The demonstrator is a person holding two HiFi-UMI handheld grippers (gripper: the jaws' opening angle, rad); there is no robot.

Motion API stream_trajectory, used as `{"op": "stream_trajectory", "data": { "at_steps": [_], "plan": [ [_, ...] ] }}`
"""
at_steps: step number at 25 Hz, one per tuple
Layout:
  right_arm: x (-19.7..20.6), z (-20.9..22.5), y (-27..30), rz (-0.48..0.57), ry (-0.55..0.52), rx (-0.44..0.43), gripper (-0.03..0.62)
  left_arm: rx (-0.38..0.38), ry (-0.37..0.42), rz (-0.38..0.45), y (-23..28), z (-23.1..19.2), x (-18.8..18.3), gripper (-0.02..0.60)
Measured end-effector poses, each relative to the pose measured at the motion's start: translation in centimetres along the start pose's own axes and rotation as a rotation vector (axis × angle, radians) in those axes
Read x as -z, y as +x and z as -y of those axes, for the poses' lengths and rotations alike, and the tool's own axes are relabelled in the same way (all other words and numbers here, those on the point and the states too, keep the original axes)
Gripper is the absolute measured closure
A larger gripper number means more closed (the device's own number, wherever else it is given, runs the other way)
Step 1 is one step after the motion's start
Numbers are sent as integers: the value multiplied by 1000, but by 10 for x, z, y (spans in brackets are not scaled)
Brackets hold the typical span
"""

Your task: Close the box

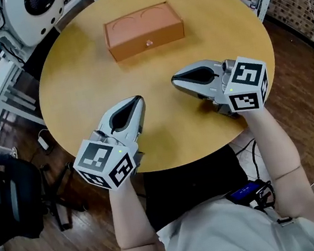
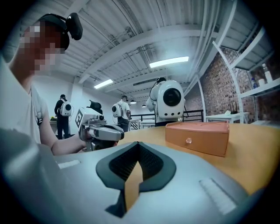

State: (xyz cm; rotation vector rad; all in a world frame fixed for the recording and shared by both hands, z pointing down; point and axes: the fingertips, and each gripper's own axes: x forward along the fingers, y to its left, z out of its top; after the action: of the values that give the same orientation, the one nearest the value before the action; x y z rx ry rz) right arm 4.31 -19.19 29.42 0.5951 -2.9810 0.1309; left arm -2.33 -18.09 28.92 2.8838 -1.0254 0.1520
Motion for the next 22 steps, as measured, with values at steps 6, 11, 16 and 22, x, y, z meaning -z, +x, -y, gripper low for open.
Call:
{"op": "stream_trajectory", "data": {
  "at_steps": [6, 11, 16, 22],
  "plan": [
    [1, 0, 0, 0, 1, 1, 594, 0, 0, -1, 0, 0, 1, 581],
    [2, 2, -1, 1, 1, 0, 594, 0, 1, 0, 2, 0, 1, 581],
    [1, 0, 1, 1, 0, 0, 594, -3, -1, -4, -1, 0, 0, 580],
    [2, -5, 3, 2, -3, 1, 594, 0, 2, 3, -5, 0, 3, 581]
  ]
}}
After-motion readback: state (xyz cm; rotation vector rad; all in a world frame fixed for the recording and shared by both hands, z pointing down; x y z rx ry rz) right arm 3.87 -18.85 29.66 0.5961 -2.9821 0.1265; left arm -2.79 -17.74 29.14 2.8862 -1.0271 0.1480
